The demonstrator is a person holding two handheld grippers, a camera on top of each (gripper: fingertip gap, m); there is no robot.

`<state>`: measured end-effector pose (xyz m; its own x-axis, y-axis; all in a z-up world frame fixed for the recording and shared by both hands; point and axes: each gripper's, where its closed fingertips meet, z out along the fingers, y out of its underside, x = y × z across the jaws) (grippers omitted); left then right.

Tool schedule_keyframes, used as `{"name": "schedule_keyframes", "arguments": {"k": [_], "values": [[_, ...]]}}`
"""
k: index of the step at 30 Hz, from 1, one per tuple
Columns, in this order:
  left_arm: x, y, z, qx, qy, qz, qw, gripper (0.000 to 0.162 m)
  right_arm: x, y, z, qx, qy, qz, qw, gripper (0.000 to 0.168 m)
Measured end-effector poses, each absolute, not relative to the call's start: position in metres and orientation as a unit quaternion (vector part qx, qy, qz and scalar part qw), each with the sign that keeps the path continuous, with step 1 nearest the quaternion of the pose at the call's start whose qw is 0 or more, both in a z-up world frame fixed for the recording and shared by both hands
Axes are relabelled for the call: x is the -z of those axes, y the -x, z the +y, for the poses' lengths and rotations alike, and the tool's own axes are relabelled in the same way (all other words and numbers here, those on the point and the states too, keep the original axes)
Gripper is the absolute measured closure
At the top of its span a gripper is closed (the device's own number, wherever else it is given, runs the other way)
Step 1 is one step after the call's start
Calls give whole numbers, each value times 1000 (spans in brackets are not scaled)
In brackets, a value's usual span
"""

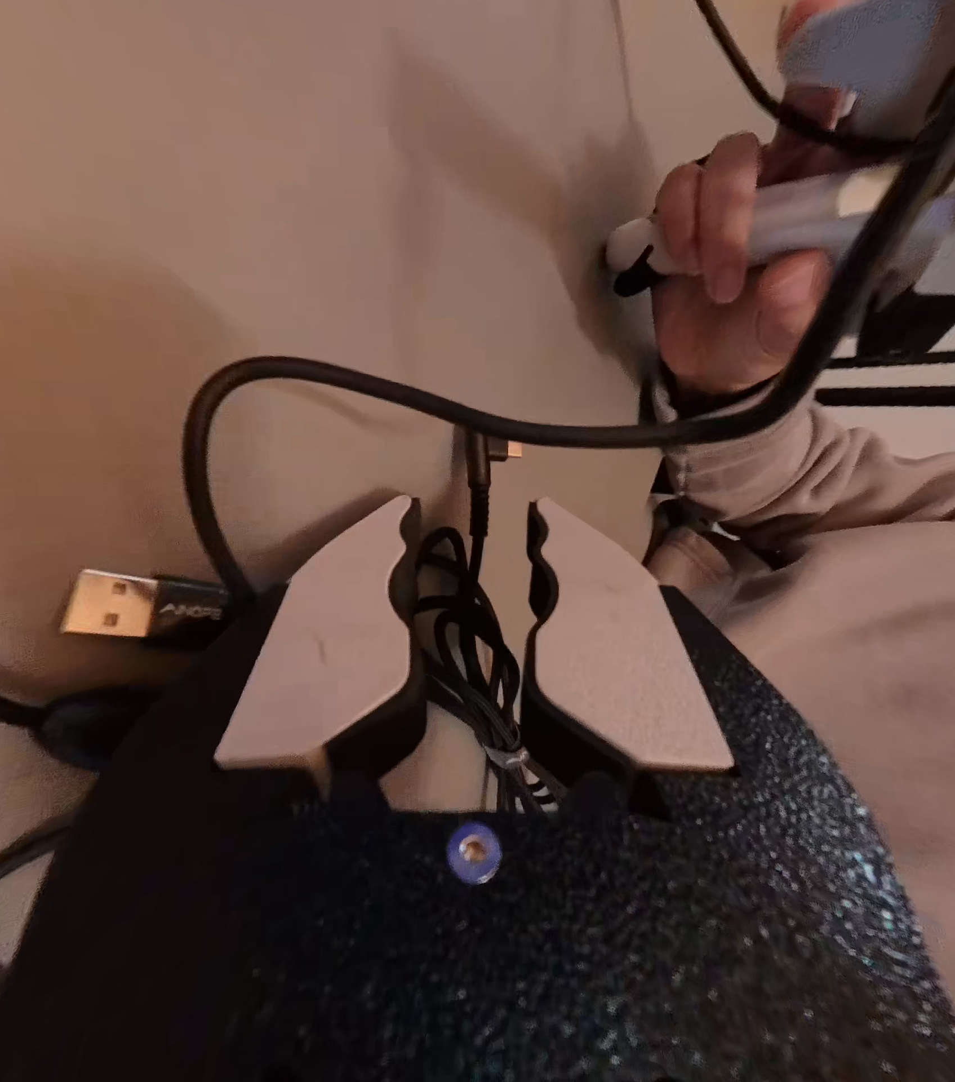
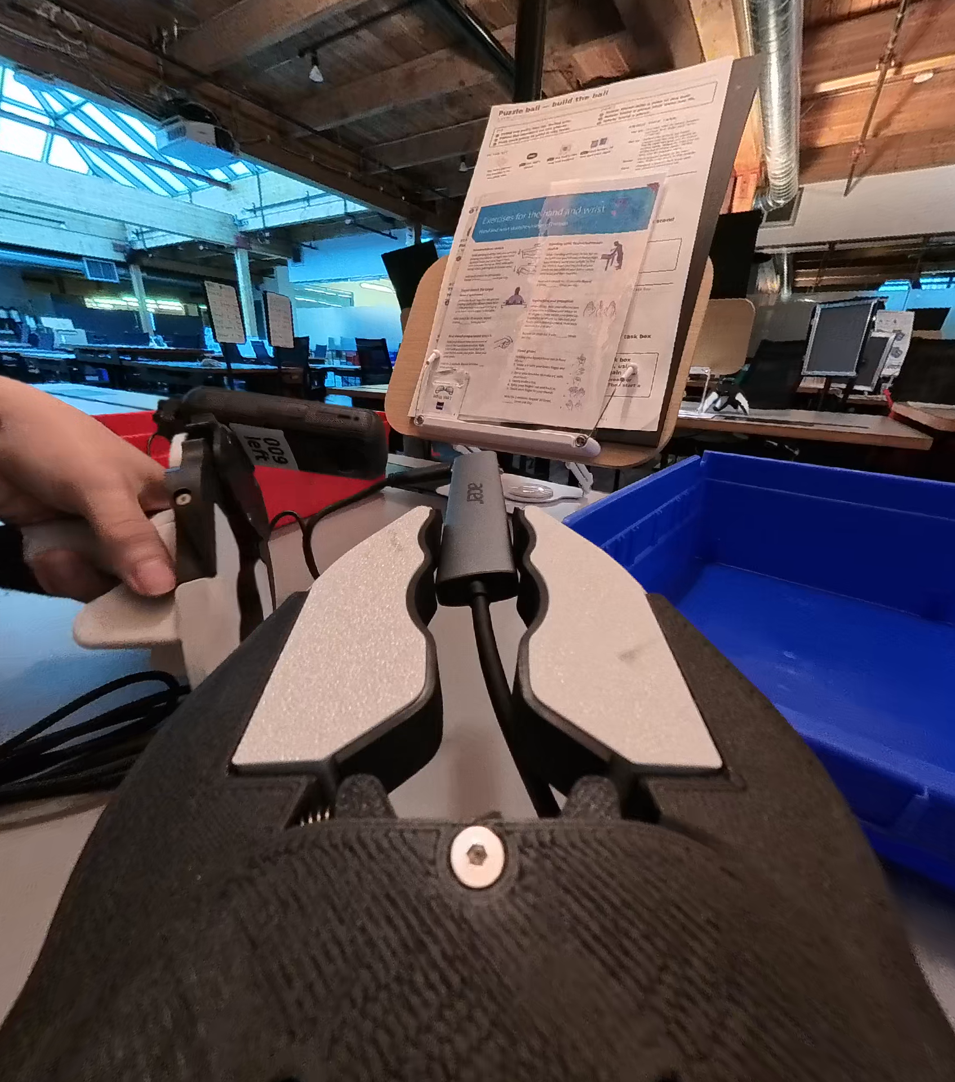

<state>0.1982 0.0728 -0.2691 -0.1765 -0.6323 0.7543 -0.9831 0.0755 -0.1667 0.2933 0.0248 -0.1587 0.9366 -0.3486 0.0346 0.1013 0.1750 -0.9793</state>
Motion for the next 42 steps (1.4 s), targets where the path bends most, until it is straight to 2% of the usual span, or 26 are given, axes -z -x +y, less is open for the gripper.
{"name": "schedule_keyframes", "arguments": {"k": [3,6,8,10,15,20,23,30,34,38,42], "values": [[272,-191,67,-306,-568,-727,236,125,158,-295,24,144,622,104,762,144],[273,-200,65,-294,-558,-756,175,132,158,-295,23,144,620,106,764,145],[274,-197,58,-293,-556,-754,187,133,157,-295,23,144,620,105,764,145],[281,-194,57,-287,-561,-752,193,152,157,-295,23,145,619,105,765,145],[265,-190,60,-361,-562,-716,202,155,157,-296,21,145,616,108,766,145],[205,-182,88,-448,-544,-690,163,155,157,-297,21,146,617,110,766,144],[162,-190,127,-473,-552,-684,61,156,157,-297,22,147,617,109,765,145],[22,-194,192,-529,-548,-616,-200,156,157,-300,20,138,614,118,768,145],[-36,-182,184,-551,-508,-600,-279,156,158,-307,18,136,612,141,766,145],[-29,-180,173,-497,-502,-638,-306,156,157,-315,12,119,600,170,773,145],[27,-165,157,-447,-522,-711,-149,156,156,-322,6,90,584,192,784,145]]}}
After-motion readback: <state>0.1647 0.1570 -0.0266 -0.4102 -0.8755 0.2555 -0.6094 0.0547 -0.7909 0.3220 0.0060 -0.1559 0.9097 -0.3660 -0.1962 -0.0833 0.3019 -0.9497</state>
